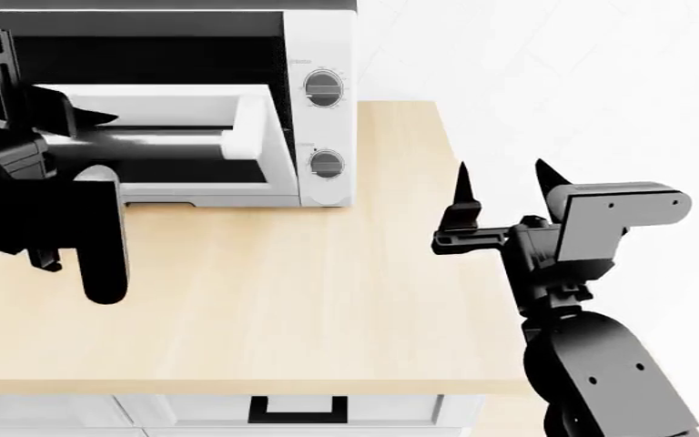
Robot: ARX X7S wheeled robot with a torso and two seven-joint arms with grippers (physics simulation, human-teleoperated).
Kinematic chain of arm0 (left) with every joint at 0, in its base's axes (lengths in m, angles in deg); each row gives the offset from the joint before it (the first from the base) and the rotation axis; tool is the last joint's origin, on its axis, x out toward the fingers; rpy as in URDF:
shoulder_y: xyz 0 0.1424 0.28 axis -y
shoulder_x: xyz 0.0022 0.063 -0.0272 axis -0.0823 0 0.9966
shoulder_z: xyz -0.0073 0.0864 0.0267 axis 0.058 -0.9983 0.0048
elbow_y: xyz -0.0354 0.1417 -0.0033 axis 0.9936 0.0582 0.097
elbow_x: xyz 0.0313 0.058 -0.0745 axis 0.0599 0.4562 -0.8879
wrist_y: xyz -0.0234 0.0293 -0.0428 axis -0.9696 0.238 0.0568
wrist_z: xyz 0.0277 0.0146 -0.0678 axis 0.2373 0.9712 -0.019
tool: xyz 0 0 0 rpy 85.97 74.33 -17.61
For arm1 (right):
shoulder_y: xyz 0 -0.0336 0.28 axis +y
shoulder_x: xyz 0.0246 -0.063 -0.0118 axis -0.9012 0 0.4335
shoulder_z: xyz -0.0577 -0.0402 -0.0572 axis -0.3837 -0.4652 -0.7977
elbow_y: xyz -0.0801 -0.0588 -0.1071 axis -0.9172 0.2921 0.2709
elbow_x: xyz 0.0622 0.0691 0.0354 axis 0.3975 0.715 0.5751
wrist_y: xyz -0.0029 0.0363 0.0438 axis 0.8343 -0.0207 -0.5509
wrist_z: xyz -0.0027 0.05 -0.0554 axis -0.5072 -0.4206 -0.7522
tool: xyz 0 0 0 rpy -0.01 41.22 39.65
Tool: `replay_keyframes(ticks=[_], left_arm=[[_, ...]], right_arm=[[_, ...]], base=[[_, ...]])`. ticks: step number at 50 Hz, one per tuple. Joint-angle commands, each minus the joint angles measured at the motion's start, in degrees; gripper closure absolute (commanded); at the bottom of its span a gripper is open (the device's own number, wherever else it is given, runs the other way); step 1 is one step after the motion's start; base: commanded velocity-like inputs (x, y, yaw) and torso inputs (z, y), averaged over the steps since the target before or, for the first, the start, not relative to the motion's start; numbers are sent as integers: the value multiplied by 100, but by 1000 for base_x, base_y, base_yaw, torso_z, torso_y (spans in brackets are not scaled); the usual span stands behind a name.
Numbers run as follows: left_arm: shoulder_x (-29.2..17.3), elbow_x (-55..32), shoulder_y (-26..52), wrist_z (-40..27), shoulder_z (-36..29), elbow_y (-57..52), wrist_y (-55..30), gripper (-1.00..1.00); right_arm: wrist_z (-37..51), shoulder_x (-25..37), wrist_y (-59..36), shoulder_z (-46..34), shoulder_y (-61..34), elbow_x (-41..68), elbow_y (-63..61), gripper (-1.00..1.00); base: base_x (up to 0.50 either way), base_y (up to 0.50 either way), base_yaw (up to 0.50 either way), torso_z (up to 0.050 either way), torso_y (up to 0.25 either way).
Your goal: Open the toaster oven door.
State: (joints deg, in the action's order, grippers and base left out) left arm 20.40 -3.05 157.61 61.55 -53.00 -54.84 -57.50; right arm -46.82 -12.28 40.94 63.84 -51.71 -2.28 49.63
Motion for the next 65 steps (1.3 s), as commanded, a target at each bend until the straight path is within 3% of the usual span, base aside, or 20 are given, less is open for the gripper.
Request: replay_keyframes(ticks=[1, 16, 42, 65], left_arm=[[-381, -315, -189, 187, -91, -639, -295, 100], [-738, -571, -484, 138, -77, -1232, -547, 100], [-1419, -1075, -1486, -836, -363, -1956, -722, 100], [-1426, -1022, -2540, -1876, -1082, -1681, -516, 100]], right_arm=[[28, 14, 13, 11, 25, 53, -46, -100], [61, 34, 33, 3, 41, 94, -77, -100], [99, 57, 105, -33, 63, 137, -22, -100], [114, 70, 244, -90, 80, 116, 175, -100]], base=[[0, 0, 3, 0, 0], [-1, 0, 0, 0, 1], [-3, 0, 1, 0, 3], [-2, 0, 1, 1, 2]])
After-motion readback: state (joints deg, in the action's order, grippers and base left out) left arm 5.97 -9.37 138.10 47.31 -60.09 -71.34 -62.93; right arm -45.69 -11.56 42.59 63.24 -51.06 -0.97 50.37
